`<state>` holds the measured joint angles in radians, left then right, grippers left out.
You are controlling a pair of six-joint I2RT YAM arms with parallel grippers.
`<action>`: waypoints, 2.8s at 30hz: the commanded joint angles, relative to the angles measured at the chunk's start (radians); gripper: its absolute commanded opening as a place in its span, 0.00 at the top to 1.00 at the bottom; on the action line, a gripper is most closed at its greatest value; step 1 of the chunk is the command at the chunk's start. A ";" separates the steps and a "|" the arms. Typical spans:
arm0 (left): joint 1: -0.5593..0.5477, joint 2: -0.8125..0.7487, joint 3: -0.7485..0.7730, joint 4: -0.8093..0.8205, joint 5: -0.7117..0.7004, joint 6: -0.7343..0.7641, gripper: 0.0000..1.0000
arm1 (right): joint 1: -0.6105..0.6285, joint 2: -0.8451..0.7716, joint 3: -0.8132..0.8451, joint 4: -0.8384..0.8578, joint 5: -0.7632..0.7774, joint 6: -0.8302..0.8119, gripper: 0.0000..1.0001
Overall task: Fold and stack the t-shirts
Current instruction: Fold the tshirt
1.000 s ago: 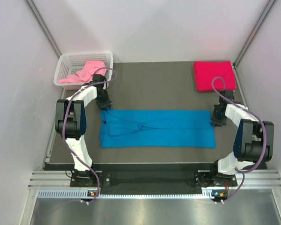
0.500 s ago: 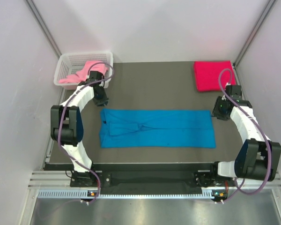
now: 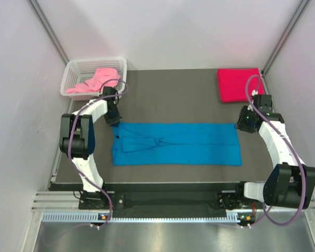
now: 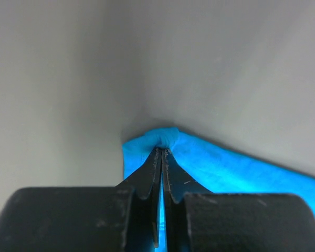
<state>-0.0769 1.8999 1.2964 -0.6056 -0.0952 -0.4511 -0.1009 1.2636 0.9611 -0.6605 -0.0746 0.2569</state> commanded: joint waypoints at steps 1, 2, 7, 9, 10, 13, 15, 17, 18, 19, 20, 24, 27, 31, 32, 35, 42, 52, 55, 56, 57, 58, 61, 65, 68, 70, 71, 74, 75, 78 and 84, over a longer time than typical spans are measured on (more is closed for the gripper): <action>0.009 0.033 0.015 0.023 -0.023 -0.009 0.96 | 0.007 -0.023 0.056 -0.002 -0.008 -0.008 0.66; 0.011 0.034 0.020 0.020 -0.024 -0.008 0.96 | 0.007 -0.023 0.062 -0.004 -0.010 -0.008 0.66; 0.009 0.002 0.076 -0.019 -0.014 0.015 0.88 | 0.007 -0.036 0.079 -0.014 -0.011 -0.013 0.66; 0.009 -0.025 0.084 -0.023 -0.023 0.025 0.81 | 0.007 -0.044 0.085 -0.016 -0.019 -0.012 0.65; 0.009 -0.053 0.089 -0.022 -0.027 0.029 0.76 | 0.007 -0.046 0.087 -0.014 -0.031 -0.011 0.65; 0.009 -0.091 0.084 -0.019 -0.044 0.035 0.69 | 0.015 -0.043 0.091 -0.007 -0.045 -0.005 0.65; 0.009 -0.094 0.080 -0.010 -0.034 0.037 0.69 | 0.024 -0.038 0.091 -0.007 -0.050 -0.001 0.65; 0.009 -0.088 0.070 -0.006 -0.020 0.035 0.69 | 0.038 -0.032 0.091 -0.002 -0.054 0.001 0.65; 0.009 -0.084 0.058 0.000 -0.018 0.037 0.69 | 0.043 -0.030 0.091 0.001 -0.053 0.002 0.64; 0.009 -0.079 0.054 0.001 -0.017 0.038 0.70 | 0.047 -0.029 0.090 0.002 -0.054 0.004 0.64; 0.009 -0.075 0.050 0.003 -0.021 0.037 0.71 | 0.056 -0.029 0.090 0.002 -0.053 0.002 0.64; 0.009 -0.030 0.046 0.015 -0.021 0.037 0.71 | 0.063 -0.030 0.090 0.004 -0.050 0.001 0.64; 0.009 0.008 0.055 0.015 -0.028 0.034 0.74 | 0.063 -0.033 0.090 0.006 -0.050 -0.001 0.64; 0.009 0.045 0.052 0.050 -0.037 0.022 0.81 | 0.064 -0.041 0.084 0.015 -0.045 -0.005 0.64; 0.009 0.053 0.058 0.050 -0.038 0.019 0.87 | 0.064 -0.038 0.084 0.018 -0.042 -0.004 0.64; 0.009 0.077 0.069 0.072 -0.034 0.009 1.00 | 0.067 -0.036 0.073 0.042 -0.047 0.007 0.64; -0.001 0.090 0.079 0.154 0.005 0.008 1.00 | 0.093 -0.030 0.051 0.073 -0.037 0.025 0.63; -0.030 0.160 0.159 0.222 0.022 0.011 1.00 | 0.187 -0.038 0.038 0.091 0.007 0.056 0.63; -0.043 0.183 0.170 0.254 0.046 0.020 1.00 | 0.217 -0.044 0.022 0.117 0.015 0.084 0.63; -0.047 0.192 0.178 0.260 0.049 0.019 1.00 | 0.228 -0.044 0.015 0.140 0.013 0.090 0.63; -0.050 0.195 0.179 0.267 0.052 0.022 1.00 | 0.236 -0.046 0.008 0.150 0.015 0.105 0.63; -0.052 0.200 0.182 0.280 0.057 0.023 1.00 | 0.253 -0.043 -0.002 0.159 0.013 0.113 0.63; -0.064 0.214 0.196 0.296 0.072 0.034 1.00 | 0.286 -0.032 -0.009 0.188 0.016 0.134 0.63; -0.084 0.243 0.227 0.306 0.089 0.035 1.00 | 0.317 -0.006 -0.004 0.211 0.025 0.145 0.62; -0.093 0.277 0.268 0.290 0.089 0.034 1.00 | 0.332 0.017 0.007 0.214 0.021 0.148 0.62; -0.099 0.291 0.290 0.282 0.089 0.034 1.00 | 0.345 0.031 0.028 0.210 0.016 0.145 0.62; -0.101 0.303 0.308 0.280 0.089 0.034 1.00 | 0.348 0.033 0.037 0.199 0.019 0.142 0.62; -0.107 0.327 0.348 0.283 0.086 0.034 1.00 | 0.356 0.030 0.057 0.199 0.021 0.145 0.62; -0.110 0.335 0.360 0.288 0.078 0.028 1.00 | 0.359 0.030 0.065 0.199 0.019 0.145 0.61; -0.124 0.363 0.400 0.317 0.071 0.020 0.99 | 0.372 0.039 0.079 0.211 0.015 0.150 0.61; -0.156 0.470 0.564 0.323 0.088 -0.029 0.97 | 0.398 0.079 0.097 0.226 0.006 0.157 0.61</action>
<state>-0.2230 2.3039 1.8023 -0.3267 -0.0292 -0.4431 0.2794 1.3205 1.0161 -0.4763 -0.0658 0.3985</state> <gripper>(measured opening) 0.027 0.387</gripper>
